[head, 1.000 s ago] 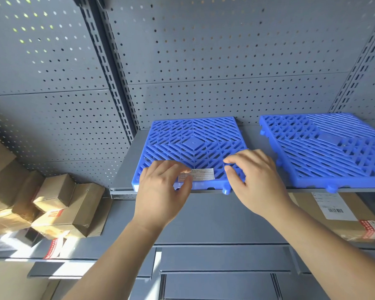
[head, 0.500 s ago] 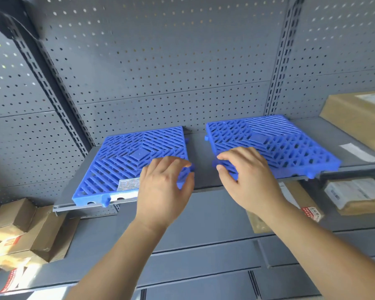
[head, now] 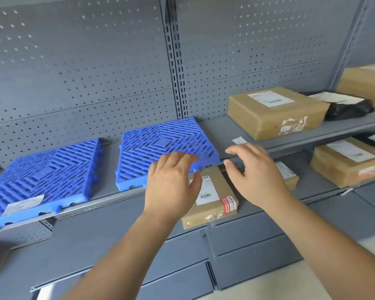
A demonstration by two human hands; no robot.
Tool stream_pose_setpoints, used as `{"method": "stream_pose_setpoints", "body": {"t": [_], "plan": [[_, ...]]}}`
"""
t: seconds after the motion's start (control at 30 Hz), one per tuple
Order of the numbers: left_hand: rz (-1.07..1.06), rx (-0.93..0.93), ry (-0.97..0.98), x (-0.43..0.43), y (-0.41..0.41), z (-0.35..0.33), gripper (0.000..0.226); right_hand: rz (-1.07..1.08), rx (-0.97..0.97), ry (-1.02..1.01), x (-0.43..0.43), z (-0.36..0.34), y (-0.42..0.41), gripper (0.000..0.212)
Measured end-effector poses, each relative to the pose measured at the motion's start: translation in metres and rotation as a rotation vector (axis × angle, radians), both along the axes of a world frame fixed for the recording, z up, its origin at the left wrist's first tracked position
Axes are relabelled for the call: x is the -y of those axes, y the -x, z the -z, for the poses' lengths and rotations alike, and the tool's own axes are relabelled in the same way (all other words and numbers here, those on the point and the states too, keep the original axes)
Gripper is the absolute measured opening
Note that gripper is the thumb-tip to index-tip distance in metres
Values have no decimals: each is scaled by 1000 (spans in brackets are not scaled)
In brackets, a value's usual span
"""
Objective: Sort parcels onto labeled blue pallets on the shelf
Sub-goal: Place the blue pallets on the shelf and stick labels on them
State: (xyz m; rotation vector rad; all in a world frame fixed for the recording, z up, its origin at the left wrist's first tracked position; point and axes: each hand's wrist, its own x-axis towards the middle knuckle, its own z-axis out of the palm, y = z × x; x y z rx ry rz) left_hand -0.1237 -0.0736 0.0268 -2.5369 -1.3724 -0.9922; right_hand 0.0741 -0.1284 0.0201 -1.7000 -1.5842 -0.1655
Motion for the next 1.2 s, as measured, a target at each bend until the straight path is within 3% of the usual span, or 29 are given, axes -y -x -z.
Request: {"method": "stream_pose_setpoints", "body": {"t": [0.63,1.2], "plan": [[155,-93,118,-58,-154,26,31,112,32,192,-45,20,-133,29],[-25,-191,188,-51,-228,39,24,-148,36,143,-71,47,-189,33]]}}
